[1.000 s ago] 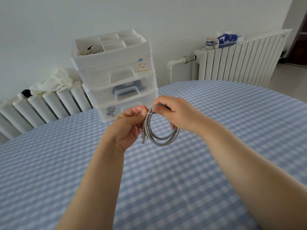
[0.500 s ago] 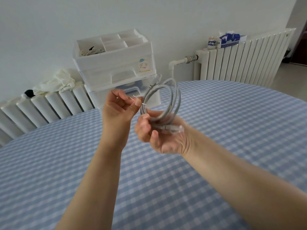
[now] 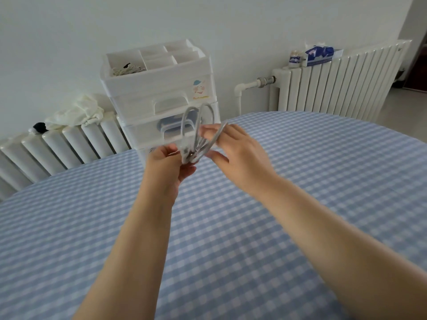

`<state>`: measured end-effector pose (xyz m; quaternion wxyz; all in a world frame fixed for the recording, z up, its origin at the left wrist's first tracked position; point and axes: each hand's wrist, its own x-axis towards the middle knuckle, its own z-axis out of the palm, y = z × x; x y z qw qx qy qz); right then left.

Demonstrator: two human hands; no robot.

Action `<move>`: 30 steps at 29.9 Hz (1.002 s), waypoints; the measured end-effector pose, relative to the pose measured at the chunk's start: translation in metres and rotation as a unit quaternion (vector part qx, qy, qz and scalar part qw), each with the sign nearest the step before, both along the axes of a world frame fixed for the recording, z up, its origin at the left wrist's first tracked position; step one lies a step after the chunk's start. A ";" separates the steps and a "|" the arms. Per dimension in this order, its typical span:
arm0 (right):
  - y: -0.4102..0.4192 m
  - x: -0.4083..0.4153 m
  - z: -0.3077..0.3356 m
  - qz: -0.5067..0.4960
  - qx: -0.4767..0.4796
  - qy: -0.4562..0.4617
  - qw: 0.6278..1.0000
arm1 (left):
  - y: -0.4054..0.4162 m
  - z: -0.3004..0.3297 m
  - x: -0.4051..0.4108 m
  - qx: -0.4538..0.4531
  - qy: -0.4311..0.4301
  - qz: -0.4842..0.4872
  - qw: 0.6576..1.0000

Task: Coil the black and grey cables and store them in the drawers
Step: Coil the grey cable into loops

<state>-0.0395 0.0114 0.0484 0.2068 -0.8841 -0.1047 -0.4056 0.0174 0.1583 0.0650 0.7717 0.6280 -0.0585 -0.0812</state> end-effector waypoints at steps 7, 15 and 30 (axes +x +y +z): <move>-0.001 -0.004 -0.003 -0.029 -0.094 0.073 0.992 | 0.000 0.003 -0.007 0.089 -0.069 -0.039 0.993; 0.000 0.000 0.008 0.096 0.275 0.233 0.928 | -0.004 0.010 -0.020 0.104 -0.196 -0.047 0.974; -0.010 -0.008 0.016 0.310 0.661 0.499 0.467 | -0.001 0.015 -0.028 0.263 -0.467 -0.052 0.842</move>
